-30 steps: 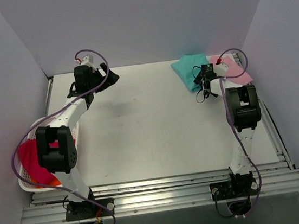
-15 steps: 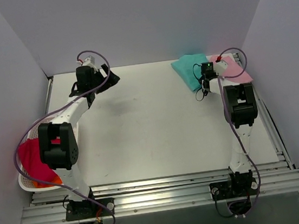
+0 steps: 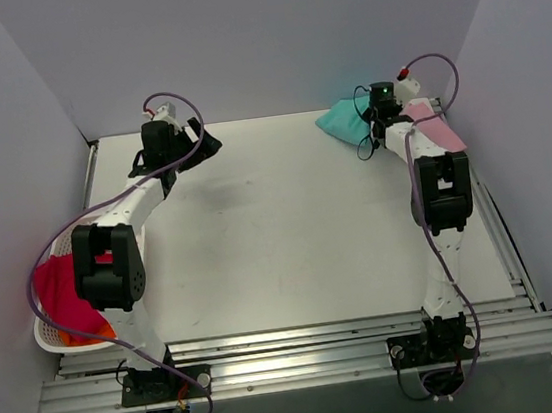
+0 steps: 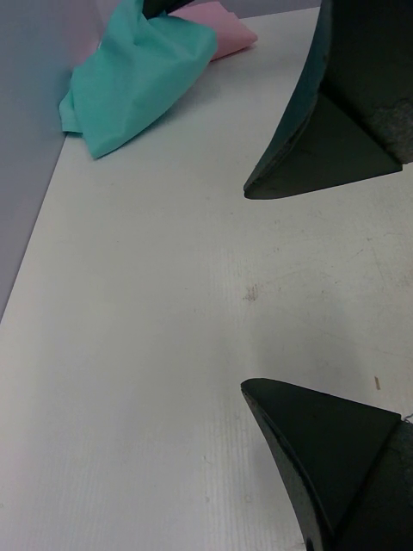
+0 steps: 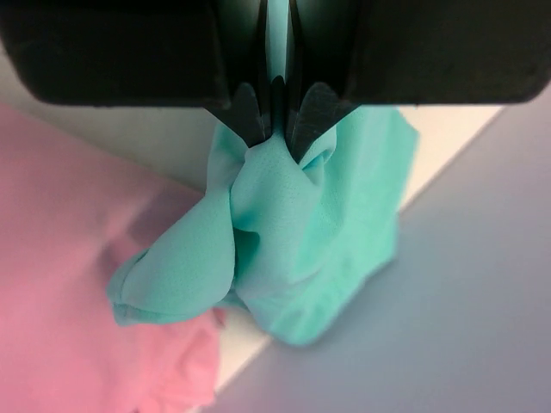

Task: Fold and stack the t-shirts
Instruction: Neatly place the folded tshirt to the corner

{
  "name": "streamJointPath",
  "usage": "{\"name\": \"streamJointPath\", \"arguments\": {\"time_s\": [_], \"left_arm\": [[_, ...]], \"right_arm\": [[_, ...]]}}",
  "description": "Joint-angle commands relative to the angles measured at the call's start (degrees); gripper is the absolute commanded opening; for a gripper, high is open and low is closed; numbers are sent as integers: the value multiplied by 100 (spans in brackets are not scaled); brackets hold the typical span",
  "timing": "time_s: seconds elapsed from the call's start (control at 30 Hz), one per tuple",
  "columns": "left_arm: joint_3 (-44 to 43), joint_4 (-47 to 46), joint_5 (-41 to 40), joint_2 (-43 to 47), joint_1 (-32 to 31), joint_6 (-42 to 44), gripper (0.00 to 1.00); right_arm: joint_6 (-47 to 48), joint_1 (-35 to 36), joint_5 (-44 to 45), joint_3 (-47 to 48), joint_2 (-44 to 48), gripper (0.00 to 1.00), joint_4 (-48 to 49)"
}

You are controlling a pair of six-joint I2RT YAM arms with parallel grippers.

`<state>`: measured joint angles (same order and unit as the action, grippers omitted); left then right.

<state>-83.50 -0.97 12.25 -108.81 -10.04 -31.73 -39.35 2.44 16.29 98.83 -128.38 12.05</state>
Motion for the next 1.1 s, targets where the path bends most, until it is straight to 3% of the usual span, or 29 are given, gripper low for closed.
{"name": "streamJointPath", "arguments": {"time_s": [0.0, 0.3, 0.53, 1.03, 1.07], "left_arm": [[-315, -158, 84, -17, -24, 61, 94], [-325, -210, 190, -35, -24, 17, 94], [-228, -263, 225, 80, -24, 8, 94], [-228, -228, 330, 124, -24, -18, 94], [-219, -228, 331, 132, -24, -27, 94]], "right_arm": [[112, -33, 216, 602, 67, 0, -132], [235, -217, 568, 1631, 41, 0, -546], [464, -796, 788, 2203, -12, 0, -862], [-441, -1421, 585, -1029, 1236, 0, -133], [-485, -1448, 568, -1145, 1280, 15, -168]]}}
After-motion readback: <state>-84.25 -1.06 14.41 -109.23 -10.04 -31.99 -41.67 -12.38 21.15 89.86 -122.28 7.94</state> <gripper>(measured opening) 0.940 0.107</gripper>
